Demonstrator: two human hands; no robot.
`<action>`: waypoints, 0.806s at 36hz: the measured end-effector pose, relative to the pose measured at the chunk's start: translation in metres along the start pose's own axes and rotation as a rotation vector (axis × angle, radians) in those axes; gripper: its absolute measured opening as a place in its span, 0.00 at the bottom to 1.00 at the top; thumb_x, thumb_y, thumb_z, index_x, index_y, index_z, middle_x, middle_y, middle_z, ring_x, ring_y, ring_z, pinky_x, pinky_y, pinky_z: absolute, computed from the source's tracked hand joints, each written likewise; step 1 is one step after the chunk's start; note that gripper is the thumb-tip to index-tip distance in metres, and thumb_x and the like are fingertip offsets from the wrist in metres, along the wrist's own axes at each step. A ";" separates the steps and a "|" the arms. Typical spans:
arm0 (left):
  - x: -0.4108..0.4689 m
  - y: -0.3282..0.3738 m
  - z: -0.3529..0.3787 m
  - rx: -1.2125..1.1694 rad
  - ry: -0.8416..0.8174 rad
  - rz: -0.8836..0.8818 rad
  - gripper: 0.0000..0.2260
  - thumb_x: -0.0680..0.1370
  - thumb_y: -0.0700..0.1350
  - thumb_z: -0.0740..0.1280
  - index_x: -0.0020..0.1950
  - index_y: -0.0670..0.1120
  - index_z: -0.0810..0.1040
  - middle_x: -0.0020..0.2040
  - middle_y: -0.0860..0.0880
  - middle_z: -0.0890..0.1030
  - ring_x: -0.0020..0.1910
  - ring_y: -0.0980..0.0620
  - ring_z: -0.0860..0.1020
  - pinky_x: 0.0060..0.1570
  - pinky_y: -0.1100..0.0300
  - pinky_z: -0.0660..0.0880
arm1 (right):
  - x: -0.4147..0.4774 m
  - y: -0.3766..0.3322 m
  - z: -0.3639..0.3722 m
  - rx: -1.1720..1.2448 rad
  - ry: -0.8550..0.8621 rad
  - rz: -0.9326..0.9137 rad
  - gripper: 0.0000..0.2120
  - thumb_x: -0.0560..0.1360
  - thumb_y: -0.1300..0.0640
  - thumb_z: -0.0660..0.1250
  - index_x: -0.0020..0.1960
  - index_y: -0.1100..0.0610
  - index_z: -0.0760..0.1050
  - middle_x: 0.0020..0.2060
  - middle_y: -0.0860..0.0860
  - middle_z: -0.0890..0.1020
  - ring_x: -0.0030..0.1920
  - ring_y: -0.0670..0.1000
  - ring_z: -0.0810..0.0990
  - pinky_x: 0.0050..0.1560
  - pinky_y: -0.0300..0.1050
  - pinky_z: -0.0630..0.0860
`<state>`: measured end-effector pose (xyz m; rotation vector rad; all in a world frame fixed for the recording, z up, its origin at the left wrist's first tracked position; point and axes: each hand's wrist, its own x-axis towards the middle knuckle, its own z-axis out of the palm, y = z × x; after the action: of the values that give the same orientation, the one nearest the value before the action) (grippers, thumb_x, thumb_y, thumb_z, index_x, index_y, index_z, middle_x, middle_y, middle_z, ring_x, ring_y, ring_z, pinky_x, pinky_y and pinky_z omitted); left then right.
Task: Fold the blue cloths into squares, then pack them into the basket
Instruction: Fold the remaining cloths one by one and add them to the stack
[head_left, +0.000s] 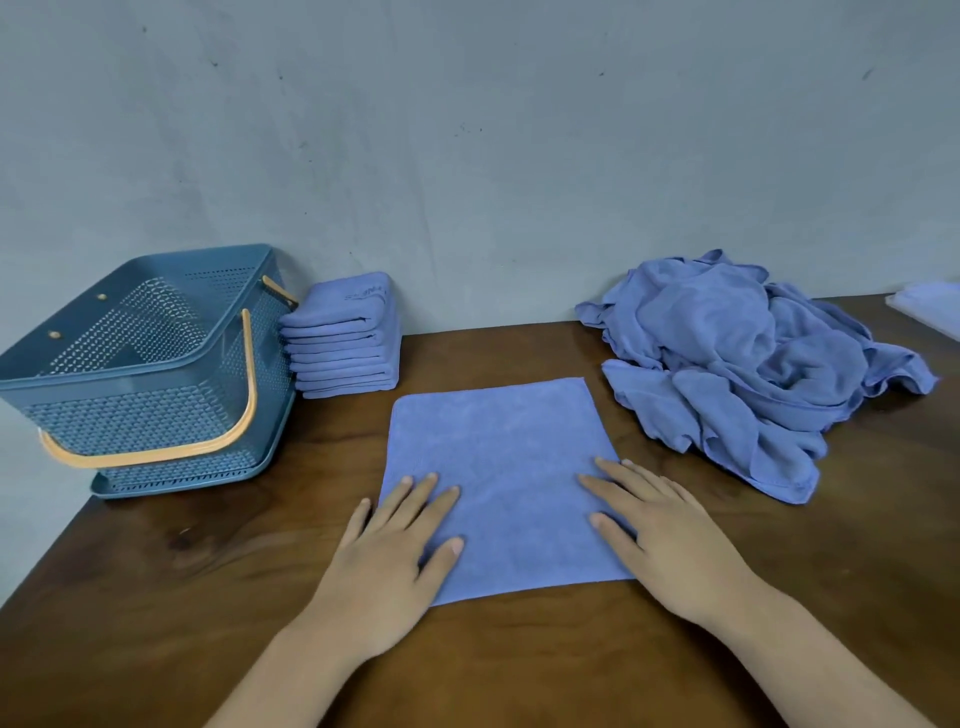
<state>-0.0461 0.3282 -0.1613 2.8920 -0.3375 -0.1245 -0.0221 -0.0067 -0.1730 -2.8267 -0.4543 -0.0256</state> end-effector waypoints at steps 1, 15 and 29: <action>-0.004 -0.005 -0.001 -0.002 -0.008 0.000 0.26 0.84 0.69 0.43 0.83 0.71 0.43 0.82 0.70 0.37 0.80 0.66 0.32 0.83 0.50 0.38 | -0.005 0.002 0.000 -0.024 -0.011 0.001 0.30 0.82 0.31 0.36 0.82 0.31 0.51 0.81 0.29 0.46 0.82 0.37 0.42 0.82 0.42 0.45; 0.069 0.057 -0.009 -0.055 0.031 0.150 0.23 0.88 0.56 0.51 0.85 0.56 0.60 0.85 0.58 0.59 0.84 0.54 0.54 0.82 0.48 0.51 | 0.042 -0.025 -0.013 0.099 0.101 -0.054 0.21 0.85 0.56 0.60 0.77 0.47 0.72 0.77 0.43 0.71 0.77 0.46 0.67 0.77 0.44 0.62; -0.003 0.042 0.008 -0.013 -0.125 0.296 0.24 0.88 0.61 0.45 0.85 0.67 0.47 0.83 0.70 0.41 0.80 0.68 0.33 0.82 0.54 0.36 | 0.034 -0.021 0.003 -0.075 -0.142 -0.155 0.31 0.82 0.26 0.43 0.82 0.30 0.39 0.84 0.42 0.37 0.83 0.49 0.32 0.84 0.52 0.39</action>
<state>-0.0593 0.2873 -0.1590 2.7884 -0.7767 -0.2559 0.0038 0.0237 -0.1677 -2.8708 -0.7171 0.1309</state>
